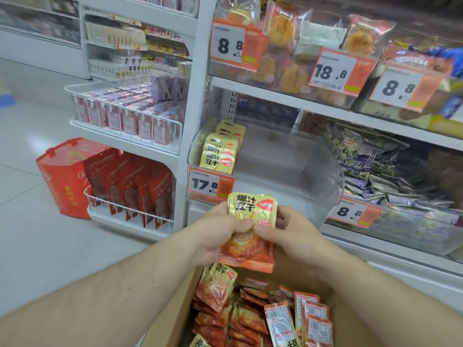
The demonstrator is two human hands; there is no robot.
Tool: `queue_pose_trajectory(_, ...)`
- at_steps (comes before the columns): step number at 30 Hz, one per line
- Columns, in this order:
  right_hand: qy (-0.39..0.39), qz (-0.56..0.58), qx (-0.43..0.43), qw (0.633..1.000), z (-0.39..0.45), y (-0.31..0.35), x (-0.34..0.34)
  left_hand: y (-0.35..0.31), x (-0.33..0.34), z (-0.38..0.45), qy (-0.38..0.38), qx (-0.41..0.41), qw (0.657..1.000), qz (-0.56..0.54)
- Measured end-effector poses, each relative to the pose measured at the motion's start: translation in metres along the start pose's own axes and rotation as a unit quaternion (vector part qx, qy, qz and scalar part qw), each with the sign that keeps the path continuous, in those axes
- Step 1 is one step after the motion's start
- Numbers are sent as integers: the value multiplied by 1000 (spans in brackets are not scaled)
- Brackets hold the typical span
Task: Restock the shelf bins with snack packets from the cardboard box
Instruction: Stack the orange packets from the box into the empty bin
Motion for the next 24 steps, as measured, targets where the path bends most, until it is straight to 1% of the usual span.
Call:
queue_pose_trajectory(2, 15, 1, 20, 1000, 4, 7, 6, -10, -4, 0, 28, 15, 999, 21)
queue_pose_trajectory(5, 32, -49, 49, 997, 9, 17, 11, -24, -13, -1, 70, 47, 994, 64)
queue_pose_trajectory(7, 39, -46, 74, 995, 14, 22, 16, -33, -19, -2, 79, 70, 990, 93)
queue_pose_trajectory(9, 44, -46, 77, 995, 20, 32, 23, -44, -25, -2, 49, 92, 991, 83)
queue_pose_trajectory(10, 40, -51, 64, 996, 24, 42, 25, -50, -30, -2, 18, 103, 993, 58)
queue_pose_trajectory(11, 27, -53, 38, 998, 30, 56, 25, -56, -37, -1, -25, 120, 992, 28)
queue_pose_trajectory(12, -1, -46, 3, 999, 38, 73, 21, -62, -46, -1, -85, 145, 986, 15)
queue_pose_trajectory(13, -36, -28, -30, 999, 48, 90, 15, -68, -58, -4, -156, 174, 972, 37)
queue_pose_trajectory(14, -72, -2, -55, 996, 58, 105, 8, -73, -71, -7, -232, 199, 946, 110)
queue_pose_trajectory(15, -102, 22, -75, 992, 68, 119, 2, -78, -80, -11, -298, 215, 902, 227)
queue_pose_trajectory(16, -124, 34, -86, 988, 77, 129, -2, -82, -82, -12, -337, 221, 842, 359)
queue_pose_trajectory(17, -136, 34, -90, 986, 87, 135, -4, -84, -80, -10, -347, 224, 784, 464)
queue_pose_trajectory(18, -139, 23, -84, 986, 96, 136, -4, -82, -77, -5, -340, 225, 746, 527)
queue_pose_trajectory(19, -136, 5, -68, 988, 106, 133, 0, -80, -74, 0, -327, 224, 730, 557)
queue_pose_trajectory(20, -130, -18, -49, 990, 114, 127, 5, -76, -72, 4, -313, 223, 727, 569)
queue_pose_trajectory(22, -112, -60, -16, 992, 129, 110, 17, -73, -70, 9, -302, 228, 730, 569)
queue_pose_trajectory(24, -97, -77, -3, 992, 142, 96, 27, -72, -73, 9, -311, 236, 742, 545)
Point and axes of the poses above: each hand's wrist, its own z-axis towards the middle knuckle, its own x-axis out of the palm, y = z × x, the point moved 8 cm from there along z, towards the middle knuckle, and after that the axes turned 13 degrees about z, right-handed, at the moved point
